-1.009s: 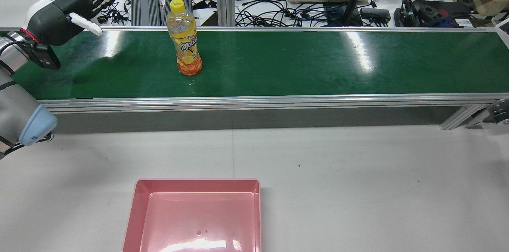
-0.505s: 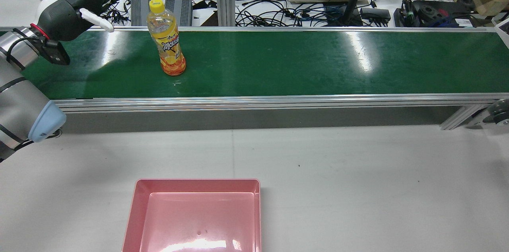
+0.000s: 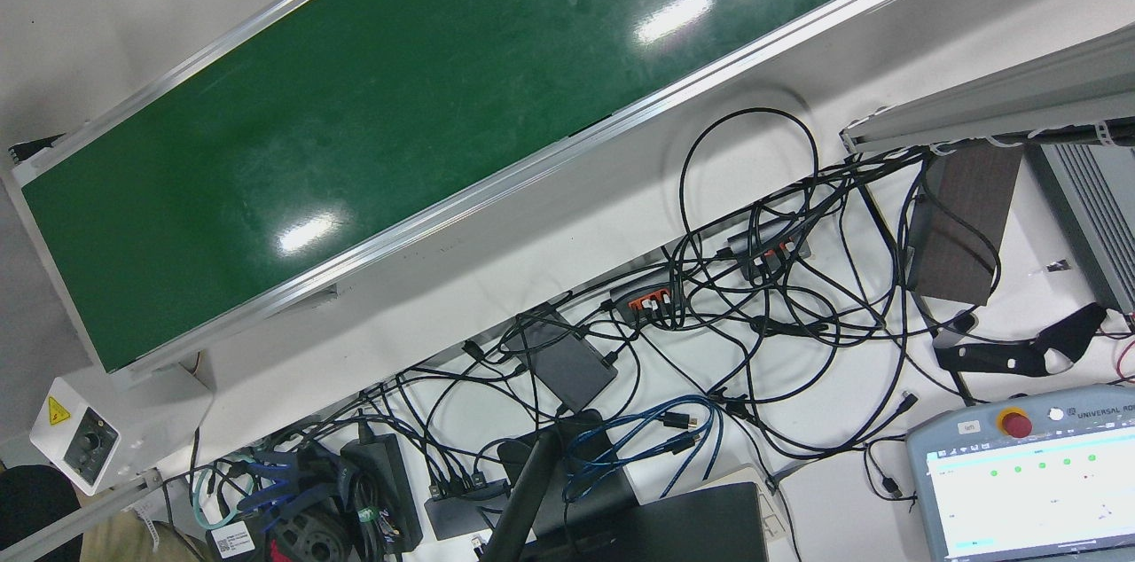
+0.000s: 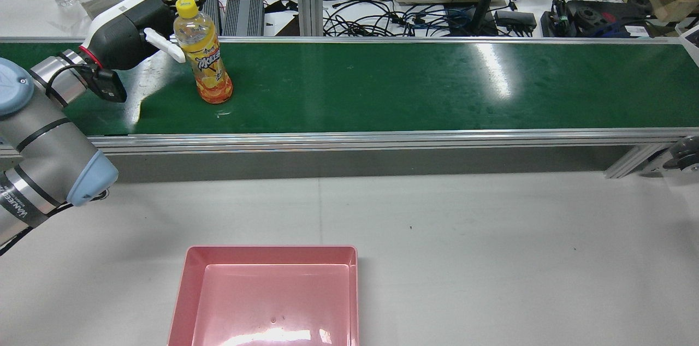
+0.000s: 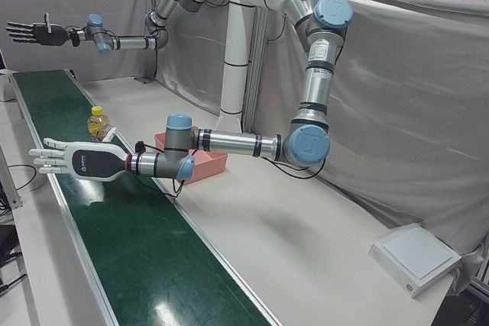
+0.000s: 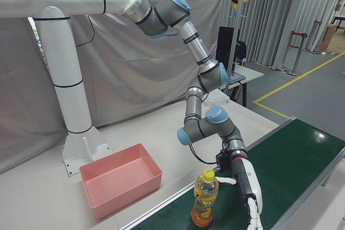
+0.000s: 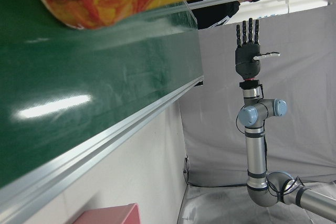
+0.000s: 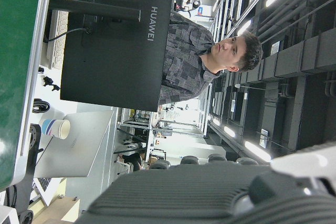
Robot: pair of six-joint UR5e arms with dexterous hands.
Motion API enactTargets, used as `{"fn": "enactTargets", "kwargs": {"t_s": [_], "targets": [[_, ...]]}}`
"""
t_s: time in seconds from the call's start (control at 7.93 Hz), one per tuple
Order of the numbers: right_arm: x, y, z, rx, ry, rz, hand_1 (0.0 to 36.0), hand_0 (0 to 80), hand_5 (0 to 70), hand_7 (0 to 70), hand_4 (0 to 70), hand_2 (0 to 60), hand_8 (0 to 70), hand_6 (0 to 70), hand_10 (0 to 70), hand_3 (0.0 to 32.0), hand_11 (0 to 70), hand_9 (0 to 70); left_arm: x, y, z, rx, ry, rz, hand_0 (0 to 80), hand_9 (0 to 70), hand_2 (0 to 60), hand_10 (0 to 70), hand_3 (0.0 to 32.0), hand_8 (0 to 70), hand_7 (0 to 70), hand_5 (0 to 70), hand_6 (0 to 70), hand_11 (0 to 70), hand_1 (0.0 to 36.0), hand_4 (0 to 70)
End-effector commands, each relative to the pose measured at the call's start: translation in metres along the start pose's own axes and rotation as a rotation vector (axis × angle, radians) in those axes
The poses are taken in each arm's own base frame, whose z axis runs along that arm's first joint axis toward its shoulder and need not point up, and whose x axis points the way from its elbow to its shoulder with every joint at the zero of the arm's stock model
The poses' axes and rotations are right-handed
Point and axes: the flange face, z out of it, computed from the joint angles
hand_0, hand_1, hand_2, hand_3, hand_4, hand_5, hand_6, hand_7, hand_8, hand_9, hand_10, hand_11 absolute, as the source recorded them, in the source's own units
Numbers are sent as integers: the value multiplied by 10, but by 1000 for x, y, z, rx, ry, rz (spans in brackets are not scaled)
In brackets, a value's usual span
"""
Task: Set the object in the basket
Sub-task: 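Close the left hand fingers around the bottle's body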
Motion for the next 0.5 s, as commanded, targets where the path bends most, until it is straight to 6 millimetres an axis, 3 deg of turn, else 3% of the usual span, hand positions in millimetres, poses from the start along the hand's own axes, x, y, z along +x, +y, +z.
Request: {"fn": "enactTargets", "kwargs": {"t_s": [0.0,0.38], "targets": [[0,0,0,0,0,0,0,0,0,0,0,0,0,0,0,0,0,0,-1,3,3,-7,0,-4,546,29,0,2,0,15,19,166,0,16,58,106],[0,0,0,0,0,0,0,0,0,0,0,0,0,0,0,0,0,0,7,-12,-5,-28,26,-13,543,26,0,1,0,11,16,158,0,14,61,102]]}}
